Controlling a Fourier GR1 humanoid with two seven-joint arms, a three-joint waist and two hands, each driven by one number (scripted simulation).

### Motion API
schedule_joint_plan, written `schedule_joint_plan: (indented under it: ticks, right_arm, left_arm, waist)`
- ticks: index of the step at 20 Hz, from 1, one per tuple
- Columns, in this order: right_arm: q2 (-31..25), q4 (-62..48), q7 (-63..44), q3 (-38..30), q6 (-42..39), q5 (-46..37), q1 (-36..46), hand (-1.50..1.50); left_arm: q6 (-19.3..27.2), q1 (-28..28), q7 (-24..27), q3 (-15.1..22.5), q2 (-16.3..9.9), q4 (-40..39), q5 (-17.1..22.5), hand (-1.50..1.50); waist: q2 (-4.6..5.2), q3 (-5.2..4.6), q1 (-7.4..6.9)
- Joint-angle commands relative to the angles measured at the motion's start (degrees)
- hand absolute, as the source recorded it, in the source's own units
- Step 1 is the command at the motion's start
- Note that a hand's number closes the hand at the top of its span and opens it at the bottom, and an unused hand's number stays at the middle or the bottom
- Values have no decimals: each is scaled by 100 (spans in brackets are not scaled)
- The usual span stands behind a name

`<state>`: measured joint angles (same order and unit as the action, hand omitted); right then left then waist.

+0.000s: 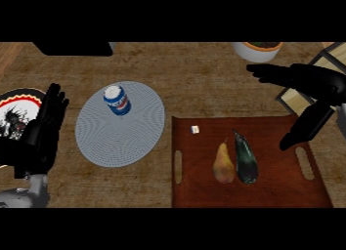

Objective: Pick the eggplant from the tray and place it in the tiered shelf

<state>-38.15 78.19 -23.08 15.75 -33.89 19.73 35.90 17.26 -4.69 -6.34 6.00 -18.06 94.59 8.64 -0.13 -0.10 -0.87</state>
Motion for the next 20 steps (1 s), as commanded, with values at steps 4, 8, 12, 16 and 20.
schedule_joint_plan:
  ticks: [4, 8, 12, 16, 20]
  right_arm:
    - [177, 475, -1228, 900, -64, -1005, 576, -150]
    - [803, 206, -1157, 1104, 155, -1717, 329, -150]
    - [781, 429, -1362, 1366, -9, -2280, 237, -150]
    - [722, 468, -1846, 1670, -383, -2612, 284, -150]
    - [787, 654, -1917, 1506, -362, -3056, -189, -150]
  left_arm:
    - [-106, -256, -222, -297, -214, 13, 57, 0]
    - [135, 7, -444, -1, 94, 476, -217, 0]
    - [-44, 273, -217, -86, 114, 446, -165, 0]
    - [-2, -91, -251, -130, 237, 88, -198, 0]
    - [-310, 240, -168, -470, 26, 367, -44, 0]
  waist:
    - [5, 3, 32]
    - [12, 11, 16]
    - [8, 10, 26]
    - [10, 8, 55]
    - [1, 9, 66]
